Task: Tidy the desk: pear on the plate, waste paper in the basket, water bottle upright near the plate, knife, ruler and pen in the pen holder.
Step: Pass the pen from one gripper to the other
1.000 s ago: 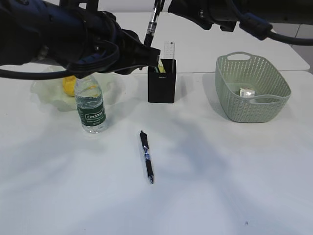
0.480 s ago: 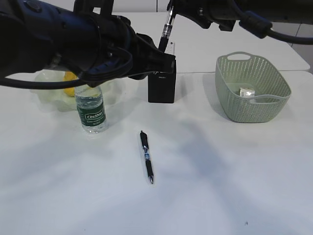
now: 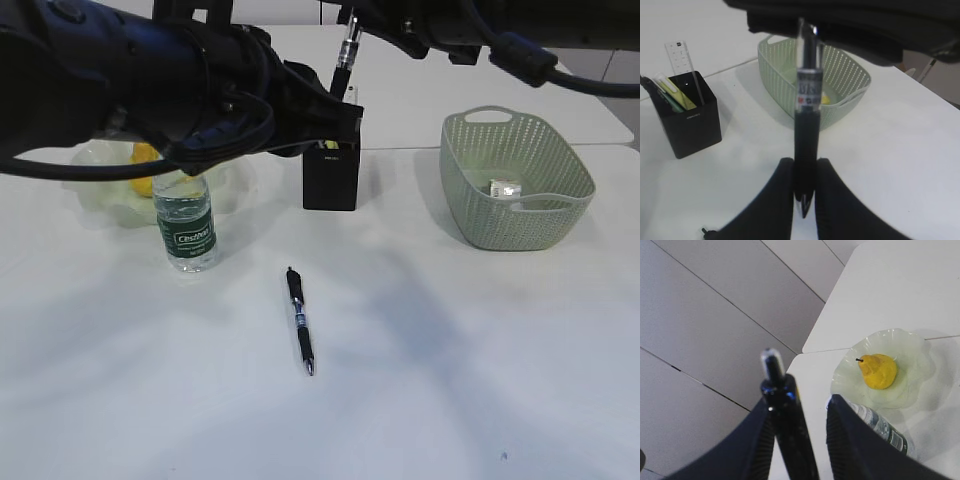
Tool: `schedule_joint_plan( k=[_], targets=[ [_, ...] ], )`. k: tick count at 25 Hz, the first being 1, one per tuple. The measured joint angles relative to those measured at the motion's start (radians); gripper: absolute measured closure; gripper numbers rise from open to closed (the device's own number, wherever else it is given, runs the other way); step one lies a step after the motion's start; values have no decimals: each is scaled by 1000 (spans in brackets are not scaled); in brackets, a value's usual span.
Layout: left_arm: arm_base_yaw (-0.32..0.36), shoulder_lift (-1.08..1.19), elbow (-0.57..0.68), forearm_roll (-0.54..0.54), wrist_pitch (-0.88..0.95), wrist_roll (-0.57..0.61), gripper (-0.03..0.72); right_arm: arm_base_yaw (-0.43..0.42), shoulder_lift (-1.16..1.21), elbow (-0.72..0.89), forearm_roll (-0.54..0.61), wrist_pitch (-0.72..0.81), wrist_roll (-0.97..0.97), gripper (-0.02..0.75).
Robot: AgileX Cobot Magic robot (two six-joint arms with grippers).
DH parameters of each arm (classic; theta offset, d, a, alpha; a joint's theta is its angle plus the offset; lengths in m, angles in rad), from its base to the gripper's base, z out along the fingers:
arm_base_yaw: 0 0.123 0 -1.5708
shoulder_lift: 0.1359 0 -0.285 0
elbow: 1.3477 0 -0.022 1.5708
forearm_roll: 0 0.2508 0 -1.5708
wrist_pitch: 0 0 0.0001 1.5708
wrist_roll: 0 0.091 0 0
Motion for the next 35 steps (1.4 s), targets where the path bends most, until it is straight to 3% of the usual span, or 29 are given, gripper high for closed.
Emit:
schedule_joint_plan(
  k=[16,24,35],
  targets=[
    [34,11,0,21,-8,0,633,0,0,0,-23,-4,0,515],
    [34,11,0,21,-9,0,633,0,2,2,-49,29,-13,645],
    [34,11,0,38,-9,0,586,0,2,2,-51,27,-11,646]
  ],
)
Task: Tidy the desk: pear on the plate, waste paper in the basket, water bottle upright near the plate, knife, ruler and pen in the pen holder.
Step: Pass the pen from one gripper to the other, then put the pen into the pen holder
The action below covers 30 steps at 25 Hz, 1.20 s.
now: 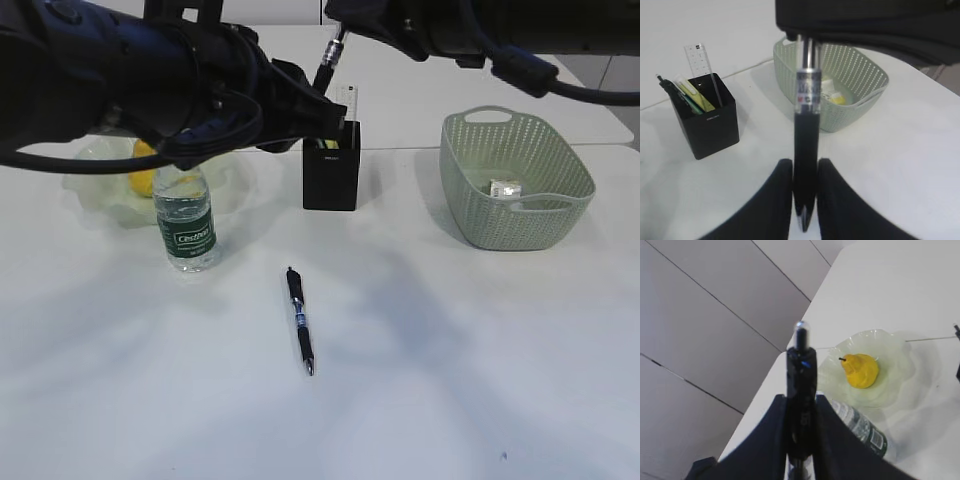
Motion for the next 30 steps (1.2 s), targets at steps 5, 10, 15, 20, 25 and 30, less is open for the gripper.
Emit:
schedule_joint_plan(
  k=[5,10,15,20,25,30],
  targets=[
    [0,0,0,8,8,0,455,0,0,0,6,-31,7,647],
    [0,0,0,9,9,0,336,0,0,0,8,-31,10,647],
    [0,-2,0,12,24,0,318,0,0,0,9,-20,10,648],
    [2,-45,0,45,125,0,317,0,0,0,9,17,10,647],
    [12,-87,0,99,217,0,317,0,0,0,11,66,10,647],
    [66,-105,0,91,221,-11,317,0,8,0,11,83,-5,648]
  ],
)
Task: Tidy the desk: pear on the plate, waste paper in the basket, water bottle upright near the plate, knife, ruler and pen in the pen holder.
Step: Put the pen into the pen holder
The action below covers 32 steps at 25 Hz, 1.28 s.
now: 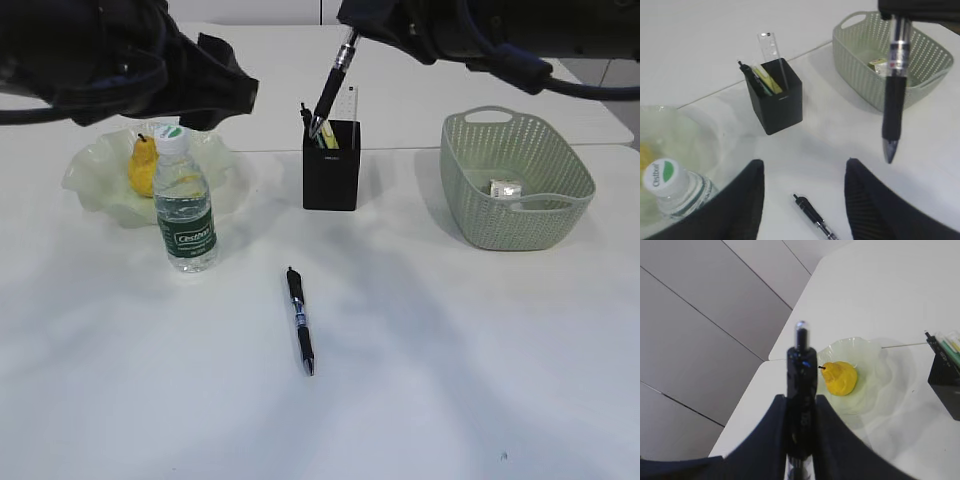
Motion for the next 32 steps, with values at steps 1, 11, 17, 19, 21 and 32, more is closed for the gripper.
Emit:
schedule_joint_plan(
  k=[1,11,17,19,21,32],
  targets=[
    [14,0,0,-4,0,-2,317,0,7,0,1,0,0,648],
    [177,-12,120,-43,8,-5,317,0,67,-17,4,28,-2,648],
    [256,-55,218,-61,8,-6,317,-8,167,-101,4,34,-2,648],
    [280,-77,245,-70,8,-6,317,-20,205,-145,4,34,-4,648],
    [302,-100,266,-72,8,-6,317,-43,244,-185,4,34,-4,648],
    [316,-130,289,-54,27,-6,340,-144,508,-451,4,45,-4,648]
  ],
)
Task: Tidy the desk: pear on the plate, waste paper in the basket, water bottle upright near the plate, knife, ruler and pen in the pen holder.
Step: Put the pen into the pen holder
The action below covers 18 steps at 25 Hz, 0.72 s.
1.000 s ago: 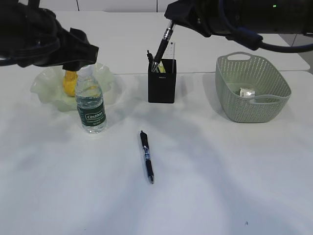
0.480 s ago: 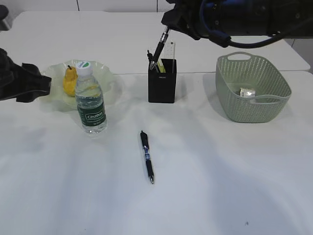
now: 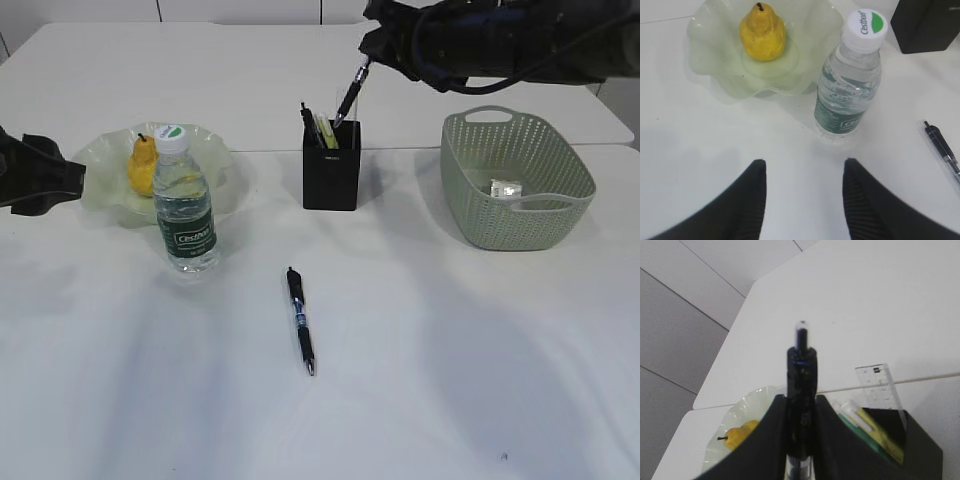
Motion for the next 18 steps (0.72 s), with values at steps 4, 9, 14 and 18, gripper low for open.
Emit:
schedule_joint_plan(
  k=[4,9,14,18],
  targets=[
    [0,-1,0,4,4,0,346,-13,85,-78,0,24,0,648],
    [0,-1,0,6,11,0,347,-17,173,-142,0,38,0,648],
    [0,-1,0,6,15,0,348,-19,211,-194,-2,39,0,649],
    [0,-1,0,6,15,0,348,-19,215,-226,-36,42,-33,649]
  ],
)
